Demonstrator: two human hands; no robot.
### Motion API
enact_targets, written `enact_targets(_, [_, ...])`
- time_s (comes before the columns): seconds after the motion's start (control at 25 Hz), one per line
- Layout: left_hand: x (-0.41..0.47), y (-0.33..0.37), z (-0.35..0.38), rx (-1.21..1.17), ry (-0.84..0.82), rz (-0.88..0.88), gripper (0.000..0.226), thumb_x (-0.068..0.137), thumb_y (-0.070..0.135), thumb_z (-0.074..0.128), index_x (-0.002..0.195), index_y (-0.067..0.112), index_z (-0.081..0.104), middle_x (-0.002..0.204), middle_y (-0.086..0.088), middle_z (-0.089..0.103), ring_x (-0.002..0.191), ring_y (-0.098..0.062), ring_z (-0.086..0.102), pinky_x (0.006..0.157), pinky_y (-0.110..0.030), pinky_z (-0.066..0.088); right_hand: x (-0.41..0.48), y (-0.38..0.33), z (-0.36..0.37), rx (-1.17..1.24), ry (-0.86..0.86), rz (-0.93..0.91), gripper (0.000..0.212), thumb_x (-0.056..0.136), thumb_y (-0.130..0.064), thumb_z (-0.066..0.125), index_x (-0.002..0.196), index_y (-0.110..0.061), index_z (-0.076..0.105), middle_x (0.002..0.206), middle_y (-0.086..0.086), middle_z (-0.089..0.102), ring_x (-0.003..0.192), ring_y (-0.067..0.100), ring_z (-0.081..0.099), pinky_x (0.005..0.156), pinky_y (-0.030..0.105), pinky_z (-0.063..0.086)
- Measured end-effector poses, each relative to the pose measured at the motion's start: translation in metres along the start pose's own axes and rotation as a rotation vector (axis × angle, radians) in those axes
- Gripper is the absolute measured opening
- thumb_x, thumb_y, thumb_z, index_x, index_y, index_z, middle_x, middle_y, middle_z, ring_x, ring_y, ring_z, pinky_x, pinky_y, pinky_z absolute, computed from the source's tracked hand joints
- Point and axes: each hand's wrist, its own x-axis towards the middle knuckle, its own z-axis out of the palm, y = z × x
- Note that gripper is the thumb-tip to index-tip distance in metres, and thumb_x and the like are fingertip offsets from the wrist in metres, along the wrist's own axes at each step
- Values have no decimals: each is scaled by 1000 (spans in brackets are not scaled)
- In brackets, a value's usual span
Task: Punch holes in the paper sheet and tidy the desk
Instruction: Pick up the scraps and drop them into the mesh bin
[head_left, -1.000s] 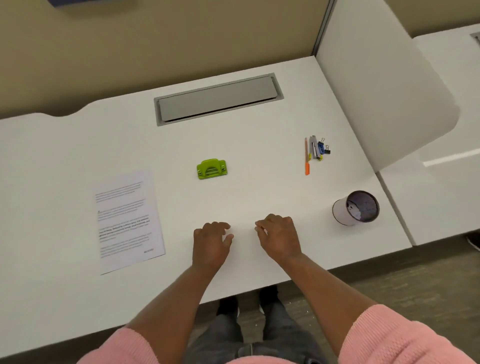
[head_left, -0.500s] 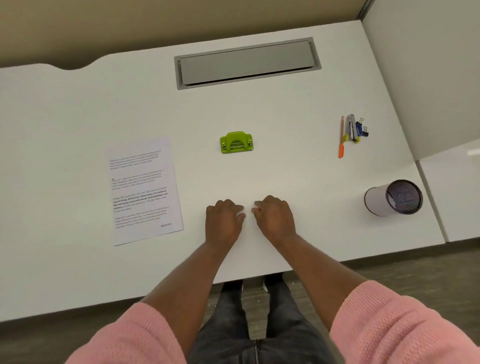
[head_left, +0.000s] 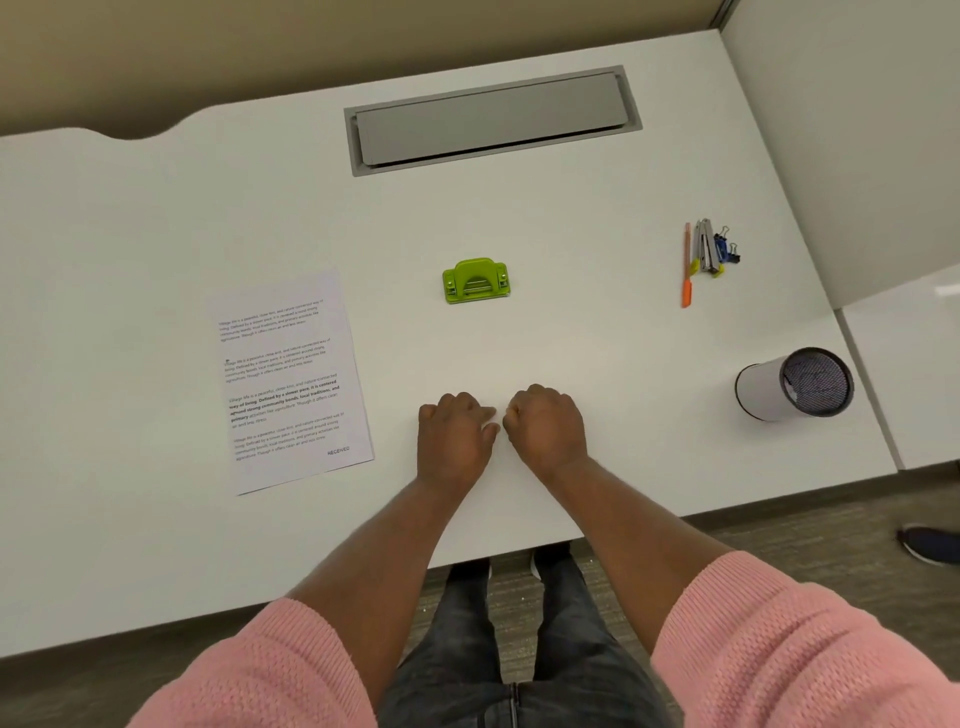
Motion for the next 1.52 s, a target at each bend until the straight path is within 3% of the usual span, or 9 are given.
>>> enact_targets(0.2, [0, -1, -2, 30, -36, 24, 27, 91, 32, 61, 116, 27, 71, 107, 5, 66, 104, -19, 57, 90, -37, 35, 4, -4, -6, -79, -119, -36, 11, 85, -16, 53, 76, -14, 48, 81, 4, 58, 77, 28, 55, 70, 35, 31])
enact_targets(0.4, [0, -2, -6, -7, 17, 3, 29, 89, 26, 61, 116, 23, 69, 113, 5, 66, 109, -20, 57, 94, -36, 32, -18, 42, -14, 178, -32, 169, 22, 73, -17, 50, 57, -16, 36, 55, -1, 38, 49, 19, 38, 51, 40, 43])
enact_targets(0.48, [2, 2, -6, -16, 18, 14, 33, 88, 25, 62, 121, 21, 67, 121, 5, 65, 117, -19, 55, 100, -36, 31, -35, 66, -15, 314, 19, 268, 19, 74, -19, 53, 57, -13, 45, 54, -8, 49, 49, 14, 46, 50, 37, 46])
enact_targets(0.6, [8, 18, -7, -25, 4, 54, 43, 88, 28, 63, 131, 21, 61, 134, 3, 60, 129, -16, 50, 109, -38, 29, -51, 89, -23, 442, 106, 346, 14, 79, -23, 58, 66, -26, 52, 67, -11, 60, 62, 6, 57, 54, 25, 41])
enact_targets(0.8, [30, 85, -2, -17, -84, 213, 63, 90, 41, 61, 148, 24, 41, 155, 2, 41, 145, -16, 33, 119, -43, 23, -59, 123, -60, 520, 275, 396, 24, 78, -26, 58, 63, -35, 41, 67, -16, 50, 61, 3, 51, 56, 15, 32])
enact_targets(0.92, [45, 142, 6, -32, -132, 312, 74, 90, 46, 61, 153, 28, 27, 162, 2, 29, 150, -18, 22, 122, -45, 17, -66, 147, -90, 503, 391, 383, 23, 81, -27, 61, 70, -38, 45, 76, -18, 55, 78, -4, 56, 58, 10, 34])
enact_targets(1.04, [56, 206, 16, -26, -168, 425, 88, 87, 50, 64, 156, 30, 13, 165, 3, 18, 153, -19, 13, 123, -46, 13, -77, 181, -118, 464, 484, 362, 21, 84, -24, 64, 77, -36, 48, 79, -17, 55, 76, 3, 54, 62, 9, 34])
enact_targets(1.32, [81, 308, 37, -89, -236, 526, 104, 78, 65, 66, 157, 27, 9, 166, 6, 13, 153, -15, 7, 122, -47, 11, -87, 245, -157, 456, 557, 429, 17, 92, -24, 61, 81, -31, 50, 79, -16, 53, 76, 7, 55, 65, 17, 45])
enact_targets(1.52, [91, 332, 50, -124, -287, 519, 99, 76, 67, 65, 154, 25, 21, 162, 6, 27, 153, -15, 11, 121, -49, 10, -74, 269, -166, 389, 502, 421, 13, 94, -15, 57, 82, -17, 63, 83, 1, 63, 76, 20, 60, 75, 40, 54])
